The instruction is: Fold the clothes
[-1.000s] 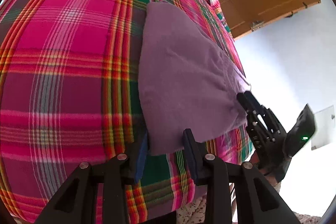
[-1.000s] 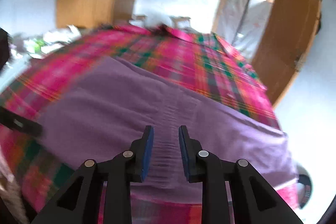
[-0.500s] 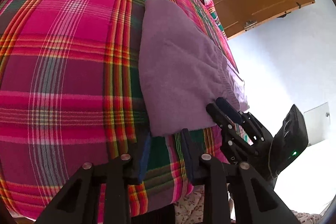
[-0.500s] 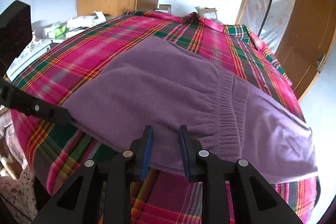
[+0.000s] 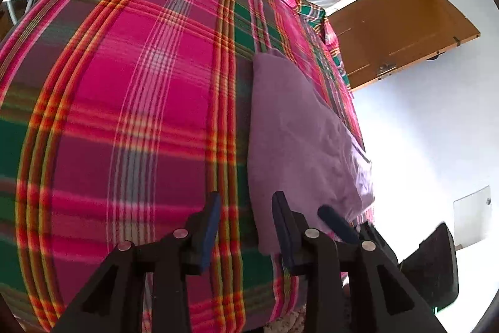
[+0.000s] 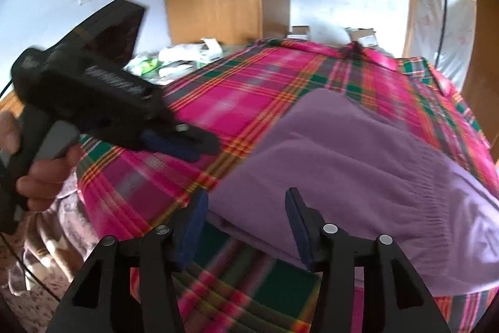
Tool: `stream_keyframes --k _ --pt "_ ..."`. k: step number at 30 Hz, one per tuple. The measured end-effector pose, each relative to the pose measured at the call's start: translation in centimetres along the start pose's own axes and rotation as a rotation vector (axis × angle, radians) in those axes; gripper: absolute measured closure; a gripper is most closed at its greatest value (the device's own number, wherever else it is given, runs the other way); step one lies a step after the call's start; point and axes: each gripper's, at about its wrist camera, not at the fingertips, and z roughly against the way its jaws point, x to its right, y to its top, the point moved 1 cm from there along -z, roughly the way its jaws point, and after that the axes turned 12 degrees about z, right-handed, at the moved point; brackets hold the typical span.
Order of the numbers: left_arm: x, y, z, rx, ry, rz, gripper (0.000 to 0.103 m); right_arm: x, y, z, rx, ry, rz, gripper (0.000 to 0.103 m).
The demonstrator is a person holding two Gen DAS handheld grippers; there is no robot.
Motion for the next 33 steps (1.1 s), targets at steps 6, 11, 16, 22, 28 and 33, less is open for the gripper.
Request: stream_keyframes --k 6,11,16,22,28,33 --pt "0.3 1.8 -1.2 -0.019 0.013 0.003 0.067 -1.7 0.2 -2.2 -0.063 -0.08 0.061 0.049" --pt "1.4 3.0 -2.8 -0.02 0.01 -0.016 0.066 -2.5 -0.4 -2.5 -0.092 -0.161 0.1 0.049" --pt "2.3 4.1 -4.8 -0.052 0.004 -0.023 0.065 -1.9 -0.7 -2.1 -0.092 -0.174 0.075 0.049" --pt "3.1 5.5 -6.1 -0.061 -0.003 -0.016 0.064 -1.5 -0.7 -2.1 -0.093 -0.167 0.066 0.05" --pt "4.0 6.7 -7.2 -0.06 -0.015 -0.024 0.058 -1.1 -0.7 -2.0 -0.081 -0.15 0.04 0.065" --pt "4.9 7.7 -8.5 -0.089 -0.043 -0.02 0.057 -0.4 -0.9 -1.8 -0.074 -0.142 0.031 0.074"
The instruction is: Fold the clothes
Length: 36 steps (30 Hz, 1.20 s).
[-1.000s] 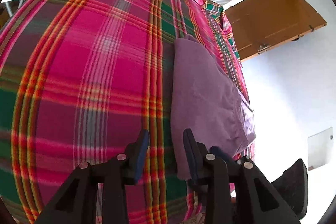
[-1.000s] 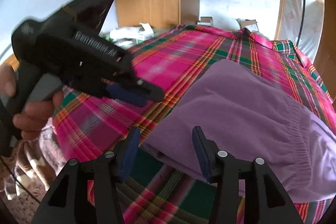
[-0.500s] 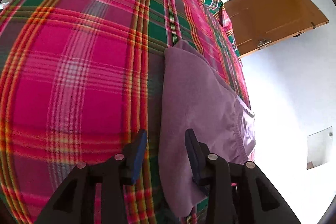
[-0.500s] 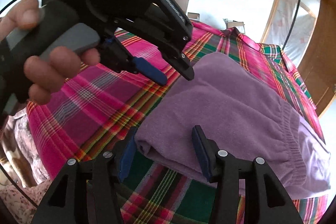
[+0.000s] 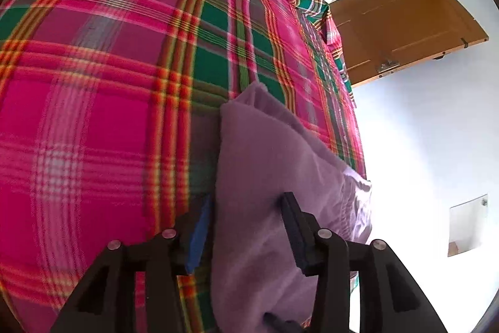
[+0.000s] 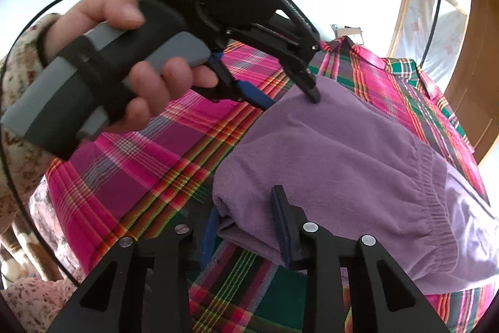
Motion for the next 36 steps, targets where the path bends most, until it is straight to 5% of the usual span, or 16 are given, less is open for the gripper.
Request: stream_keyframes --k 9,14,18,36 --pt "-0.4 1.0 -0.7 -0.047 -0.074 0.065 0.058 0.4 0.0 0.2 0.006 0.005 -0.013 0.089" --pt "-0.6 1.3 -1.3 -0.054 -0.083 0.097 0.079 0.5 0.1 0.3 0.007 0.004 -0.014 0.091" --pt "-1.0 1.4 -1.0 -0.042 -0.098 0.117 0.084 0.3 0.3 0.6 0.007 0.008 -0.019 0.091" --pt "-2.1 1.9 2.7 0.022 -0.158 0.097 0.089 -1.9 3.5 0.6 0.017 0.032 0.009 0.093"
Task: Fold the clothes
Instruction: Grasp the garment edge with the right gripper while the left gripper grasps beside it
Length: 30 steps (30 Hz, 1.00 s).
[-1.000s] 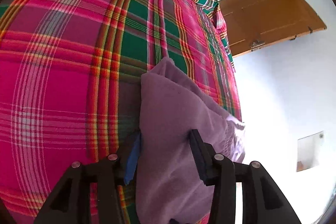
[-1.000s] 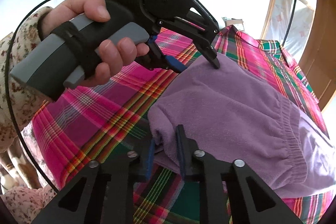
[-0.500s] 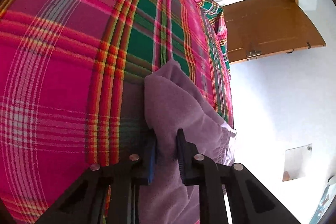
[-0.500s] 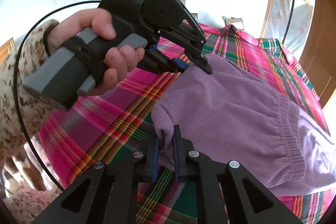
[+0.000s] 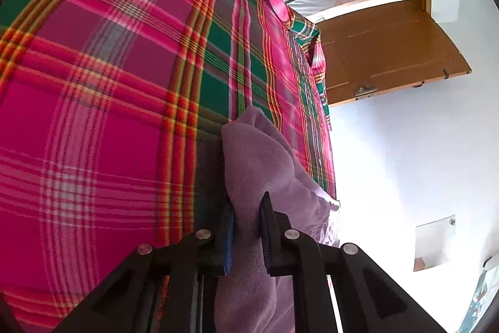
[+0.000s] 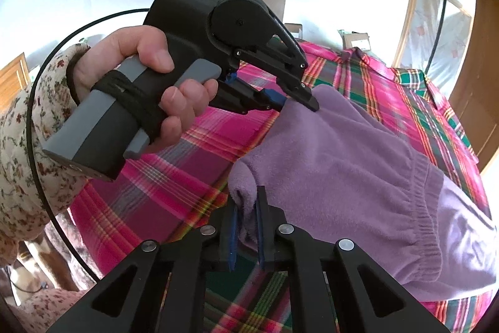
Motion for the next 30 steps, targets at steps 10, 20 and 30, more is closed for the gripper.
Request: stream_keyframes --k 10,20,30 --pt "-1.7 -0.4 3.9 0.056 0.034 0.001 0.089 -2.8 2.1 -0.4 0.025 0.072 0.067 0.093" --pt "-5.1 -0.6 8.5 0.119 0.086 0.033 0.089 -6.6 4.2 -1.6 0.035 0.199 0.131 0.093" --pt "-7.6 -0.1 10.8 0.14 0.113 0.07 0.088 -8.5 4.7 -2.6 0.014 0.269 0.137 0.093"
